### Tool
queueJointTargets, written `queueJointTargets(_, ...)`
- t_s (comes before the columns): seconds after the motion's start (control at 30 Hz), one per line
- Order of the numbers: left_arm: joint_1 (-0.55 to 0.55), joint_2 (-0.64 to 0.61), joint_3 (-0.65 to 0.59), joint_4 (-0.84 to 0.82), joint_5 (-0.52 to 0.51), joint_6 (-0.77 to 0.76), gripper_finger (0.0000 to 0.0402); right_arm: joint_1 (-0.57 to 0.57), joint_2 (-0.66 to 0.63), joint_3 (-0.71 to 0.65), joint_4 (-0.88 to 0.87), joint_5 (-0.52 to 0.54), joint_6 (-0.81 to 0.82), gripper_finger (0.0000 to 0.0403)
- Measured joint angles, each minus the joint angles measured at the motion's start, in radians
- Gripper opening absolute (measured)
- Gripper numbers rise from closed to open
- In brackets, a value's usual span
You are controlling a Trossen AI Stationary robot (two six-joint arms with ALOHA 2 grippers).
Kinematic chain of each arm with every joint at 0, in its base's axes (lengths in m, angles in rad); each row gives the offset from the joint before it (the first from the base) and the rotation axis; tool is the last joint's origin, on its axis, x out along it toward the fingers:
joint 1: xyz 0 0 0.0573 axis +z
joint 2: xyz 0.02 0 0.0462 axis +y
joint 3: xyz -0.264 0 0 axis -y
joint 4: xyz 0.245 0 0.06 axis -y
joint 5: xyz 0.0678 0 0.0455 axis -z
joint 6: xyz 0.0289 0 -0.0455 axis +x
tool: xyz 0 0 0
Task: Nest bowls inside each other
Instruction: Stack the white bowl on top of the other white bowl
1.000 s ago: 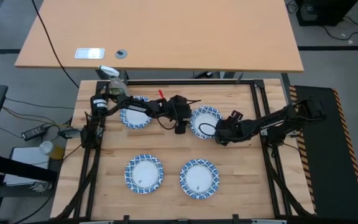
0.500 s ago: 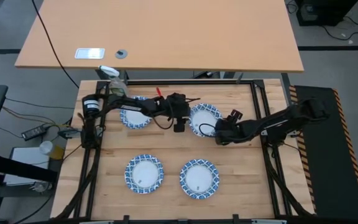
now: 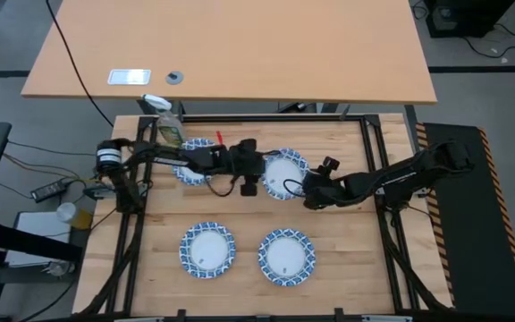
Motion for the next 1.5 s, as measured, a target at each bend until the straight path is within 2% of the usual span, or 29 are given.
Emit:
queueJointTargets(0.23, -0.060, -0.150, -0.170, 0.068, -0.112, -0.100, 0.0180, -0.001, 0.004, 0.001, 0.222, -0.022, -0.185, 0.0217)
queueJointTargets(0.4, -0.115, -0.238, -0.259, 0.061, -0.205, -0.179, 0.0180, -0.045, 0.007, 0.001, 0.420, -0.120, -0.314, 0.0217)
queueJointTargets(0.5, -0.155, -0.282, -0.291, 0.050, -0.273, -0.215, 0.0180, -0.075, 0.027, 0.012, 0.468, -0.171, -0.359, 0.0217)
queueJointTargets(0.87, -0.266, -0.349, -0.303, -0.173, -0.467, -0.359, 0.0180, -0.138, 0.238, 0.231, 0.478, -0.261, -0.539, 0.0217)
queueJointTargets(1.1, -0.326, -0.453, -0.303, -0.372, -0.572, -0.480, 0.0180, -0.199, 0.319, 0.342, 0.507, -0.386, -0.599, 0.0217)
queueJointTargets(1.3, -0.361, -0.535, -0.301, -0.562, -0.626, -0.625, 0.0180, -0.237, 0.394, 0.425, 0.561, -0.494, -0.654, 0.0217)
queueJointTargets(1.5, -0.372, -0.555, -0.303, -0.705, -0.663, -0.759, 0.0180, -0.284, 0.503, 0.551, 0.559, -0.566, -0.700, 0.0217)
